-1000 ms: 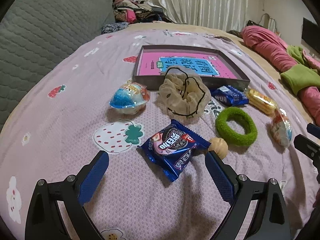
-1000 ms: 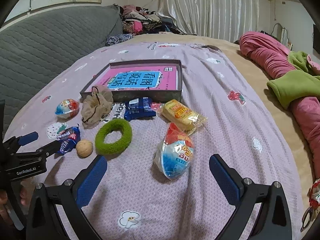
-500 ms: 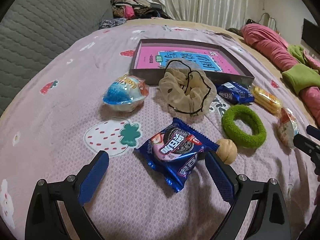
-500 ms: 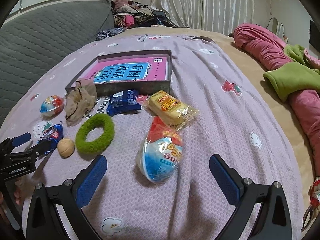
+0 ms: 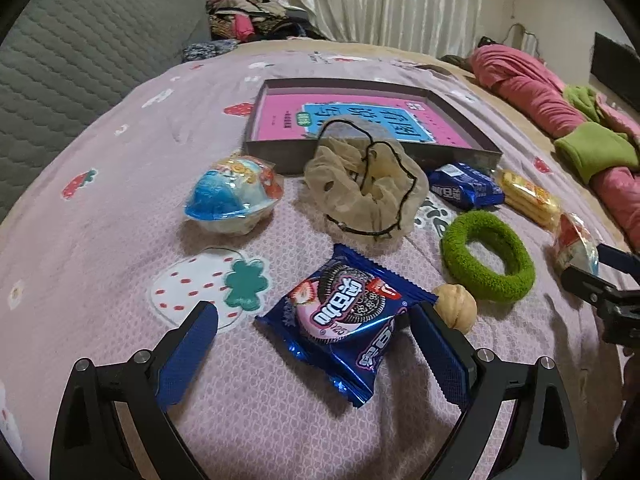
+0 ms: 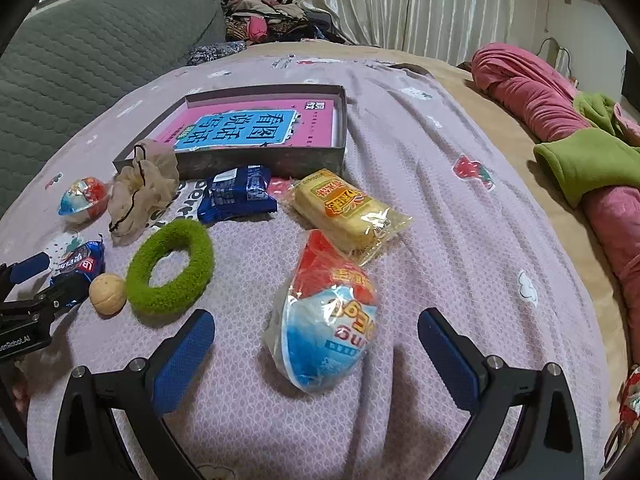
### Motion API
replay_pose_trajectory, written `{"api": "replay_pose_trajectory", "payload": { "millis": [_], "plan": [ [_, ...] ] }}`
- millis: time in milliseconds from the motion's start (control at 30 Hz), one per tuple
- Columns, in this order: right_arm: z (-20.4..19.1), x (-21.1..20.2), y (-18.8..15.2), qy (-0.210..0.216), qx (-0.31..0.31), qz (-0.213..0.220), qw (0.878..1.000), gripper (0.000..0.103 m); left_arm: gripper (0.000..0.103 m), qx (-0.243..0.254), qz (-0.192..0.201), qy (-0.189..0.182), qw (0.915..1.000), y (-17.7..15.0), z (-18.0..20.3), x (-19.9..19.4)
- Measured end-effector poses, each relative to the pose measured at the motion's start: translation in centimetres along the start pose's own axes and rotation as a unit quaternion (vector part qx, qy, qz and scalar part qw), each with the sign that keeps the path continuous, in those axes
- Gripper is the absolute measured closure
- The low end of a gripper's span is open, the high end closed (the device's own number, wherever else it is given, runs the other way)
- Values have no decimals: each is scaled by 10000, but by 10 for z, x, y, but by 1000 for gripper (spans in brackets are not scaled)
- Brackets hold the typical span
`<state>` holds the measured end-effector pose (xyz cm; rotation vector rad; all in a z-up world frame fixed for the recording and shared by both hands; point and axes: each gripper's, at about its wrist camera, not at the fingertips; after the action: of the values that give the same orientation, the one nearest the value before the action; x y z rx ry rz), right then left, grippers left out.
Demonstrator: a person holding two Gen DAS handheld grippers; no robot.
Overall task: Organize objects
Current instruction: 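Move right tool to the blue-white egg bag while left tool approaches the blue snack pack, then close right tool on the egg bag while left tool grasps the blue snack pack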
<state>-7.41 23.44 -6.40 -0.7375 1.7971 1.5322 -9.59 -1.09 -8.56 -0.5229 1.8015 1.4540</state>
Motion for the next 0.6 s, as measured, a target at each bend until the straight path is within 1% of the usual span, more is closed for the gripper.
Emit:
{"api": "replay_pose_trajectory", "payload": {
  "millis": [33, 100, 267, 400, 433, 500, 600],
  "plan": [
    [0, 1, 0, -11, -3, -8, 10000, 3, 6, 12, 11, -50, 10000, -1, 1, 1],
    [0, 4, 0, -25, 17, -28, 10000, 10, 6, 95, 28, -160, 9998, -1, 5, 3],
    [4, 7, 0, -34, 92, -25, 9999, 23, 9, 307, 26, -182, 9994, 2, 16, 8],
    [5, 9, 0, -18, 133, -24, 9999, 35, 10, 189, 95, -341, 9992, 3, 12, 9],
    [4, 10, 0, 1, 126, -12, 9999, 36, 10, 168, 107, -379, 9991, 3, 11, 9],
    [3, 10, 1, -9, 121, 21, 9999, 45, 12, 142, 114, -420, 9990, 2, 10, 9],
    [-2, 11, 2, -13, 19, 42, 10000, 47, 14, 167, 108, -403, 9990, 3, 10, 8]
  ]
}}
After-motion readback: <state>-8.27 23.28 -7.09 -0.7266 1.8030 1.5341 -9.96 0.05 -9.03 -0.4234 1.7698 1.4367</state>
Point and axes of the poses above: each gripper's, at about its wrist camera, not at the fingertips, and x roughly the way its jaws point, z to its right, y to its top, and after that the axes turned 11 degrees about x, right-handed
